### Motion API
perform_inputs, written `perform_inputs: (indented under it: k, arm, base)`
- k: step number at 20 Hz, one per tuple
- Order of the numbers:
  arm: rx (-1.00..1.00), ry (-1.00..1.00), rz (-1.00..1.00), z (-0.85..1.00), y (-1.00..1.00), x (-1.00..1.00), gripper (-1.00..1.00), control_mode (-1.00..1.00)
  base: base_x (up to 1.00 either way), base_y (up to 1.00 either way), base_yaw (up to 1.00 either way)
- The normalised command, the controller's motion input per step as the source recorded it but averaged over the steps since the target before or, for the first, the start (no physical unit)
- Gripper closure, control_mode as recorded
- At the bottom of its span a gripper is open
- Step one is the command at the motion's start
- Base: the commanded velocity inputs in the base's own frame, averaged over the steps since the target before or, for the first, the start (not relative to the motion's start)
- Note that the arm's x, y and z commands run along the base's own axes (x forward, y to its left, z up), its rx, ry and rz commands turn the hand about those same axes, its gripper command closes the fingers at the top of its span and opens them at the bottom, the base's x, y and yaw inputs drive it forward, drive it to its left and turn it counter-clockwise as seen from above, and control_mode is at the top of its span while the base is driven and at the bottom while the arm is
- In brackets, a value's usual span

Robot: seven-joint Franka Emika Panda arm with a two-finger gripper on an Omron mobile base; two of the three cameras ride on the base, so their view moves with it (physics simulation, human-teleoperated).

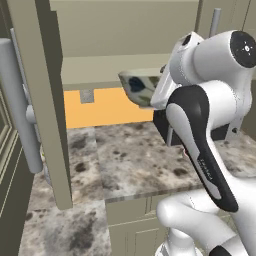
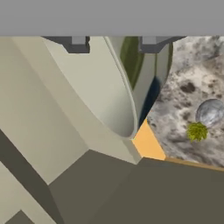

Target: Retrieve the bowl from the cabinet, then place the raw meat into the bowl to avoid contamination.

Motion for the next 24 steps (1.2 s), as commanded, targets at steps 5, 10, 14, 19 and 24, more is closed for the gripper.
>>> perform_inputs:
  k: [5,10,14,19,24]
  arm:
    - [-0.01,0.11,0.03,-0.27,0.0,-0.55,1.0,-1.0]
    - [-0.02,0.06,0.06,-0.51,0.0,-0.33,1.0,-1.0]
    - [0.0,0.0,0.07,-0.6,0.0,-0.03,1.0,-1.0]
    - [-0.01,0.0,0.07,-0.63,0.0,0.0,1.0,-1.0]
    - [-0.02,0.0,0.07,-0.63,0.01,0.0,1.0,-1.0]
  base:
    - [0.0,0.0,0.0]
    - [0.0,0.0,0.0]
    - [0.0,0.0,0.0]
    - [0.0,0.0,0.0]
    - [0.0,0.0,0.0]
